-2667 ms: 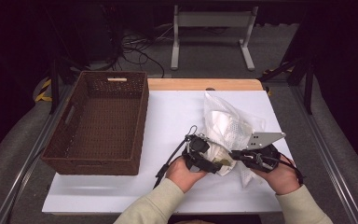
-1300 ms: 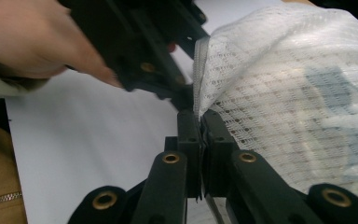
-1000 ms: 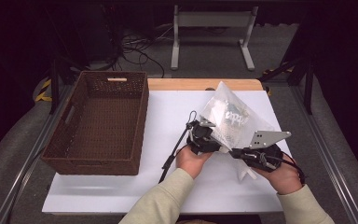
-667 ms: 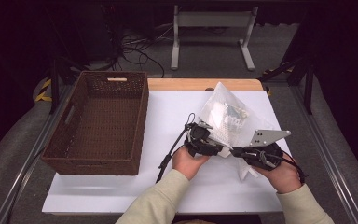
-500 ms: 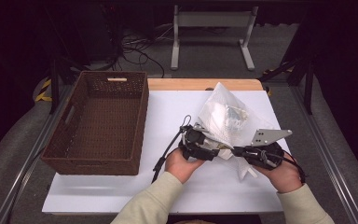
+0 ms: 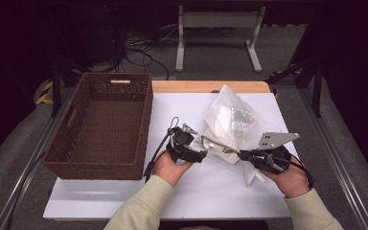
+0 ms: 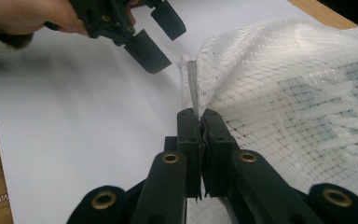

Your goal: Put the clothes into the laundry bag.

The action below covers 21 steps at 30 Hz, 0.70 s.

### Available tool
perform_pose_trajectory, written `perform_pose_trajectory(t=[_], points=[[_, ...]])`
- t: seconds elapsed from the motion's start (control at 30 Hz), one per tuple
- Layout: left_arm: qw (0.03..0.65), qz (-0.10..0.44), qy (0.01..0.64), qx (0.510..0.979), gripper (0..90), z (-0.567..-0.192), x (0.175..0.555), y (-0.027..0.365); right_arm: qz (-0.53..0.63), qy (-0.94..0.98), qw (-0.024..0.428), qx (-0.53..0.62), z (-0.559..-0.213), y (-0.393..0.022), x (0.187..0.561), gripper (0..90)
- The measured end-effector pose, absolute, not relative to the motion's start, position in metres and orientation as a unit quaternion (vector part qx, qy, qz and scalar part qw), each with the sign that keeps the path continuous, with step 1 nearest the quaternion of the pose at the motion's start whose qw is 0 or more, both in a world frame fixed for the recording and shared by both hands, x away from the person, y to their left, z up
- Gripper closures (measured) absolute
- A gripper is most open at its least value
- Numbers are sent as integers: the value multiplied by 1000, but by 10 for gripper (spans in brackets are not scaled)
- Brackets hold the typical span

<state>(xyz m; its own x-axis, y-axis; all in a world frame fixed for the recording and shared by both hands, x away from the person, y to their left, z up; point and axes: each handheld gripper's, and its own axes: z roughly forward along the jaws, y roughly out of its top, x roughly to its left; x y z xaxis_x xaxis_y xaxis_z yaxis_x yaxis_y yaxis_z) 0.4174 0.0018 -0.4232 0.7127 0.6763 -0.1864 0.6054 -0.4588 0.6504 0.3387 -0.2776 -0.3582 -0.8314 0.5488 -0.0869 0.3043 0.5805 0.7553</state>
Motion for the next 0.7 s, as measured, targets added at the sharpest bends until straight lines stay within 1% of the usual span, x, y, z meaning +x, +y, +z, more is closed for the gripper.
perform_pose_trajectory(t=[0.07, 0.17, 0.37, 0.43, 0.47, 0.5, 0.53, 0.57, 0.6, 0.63, 0.7], points=[[353, 43, 387, 851, 244, -429, 424, 2, 389, 874, 158, 244, -358, -279, 339, 869], [340, 50, 396, 851, 254, -436, 433, -1, 389, 874, 157, 246, -359, -280, 339, 869], [324, 64, 388, 861, 278, -448, 444, -12, 390, 873, 156, 246, -359, -280, 340, 867], [318, 77, 380, 865, 325, -448, 442, -15, 391, 873, 156, 246, -359, -280, 340, 867], [312, 88, 372, 870, 365, -447, 441, -16, 391, 873, 156, 247, -360, -280, 341, 867], [304, 104, 363, 875, 439, -447, 438, -18, 391, 873, 156, 248, -360, -281, 341, 867], [306, 102, 351, 879, 530, -446, 436, -19, 391, 873, 155, 249, -360, -281, 341, 867], [304, 100, 345, 882, 640, -445, 434, -20, 391, 873, 155, 249, -361, -280, 342, 867], [304, 100, 345, 882, 785, -445, 434, -20, 390, 873, 155, 249, -361, -280, 342, 867], [300, 92, 331, 890, 857, -444, 431, -21, 390, 873, 155, 250, -361, -280, 342, 867], [300, 85, 324, 893, 874, -443, 427, -22, 390, 872, 156, 250, -361, -280, 342, 866]])
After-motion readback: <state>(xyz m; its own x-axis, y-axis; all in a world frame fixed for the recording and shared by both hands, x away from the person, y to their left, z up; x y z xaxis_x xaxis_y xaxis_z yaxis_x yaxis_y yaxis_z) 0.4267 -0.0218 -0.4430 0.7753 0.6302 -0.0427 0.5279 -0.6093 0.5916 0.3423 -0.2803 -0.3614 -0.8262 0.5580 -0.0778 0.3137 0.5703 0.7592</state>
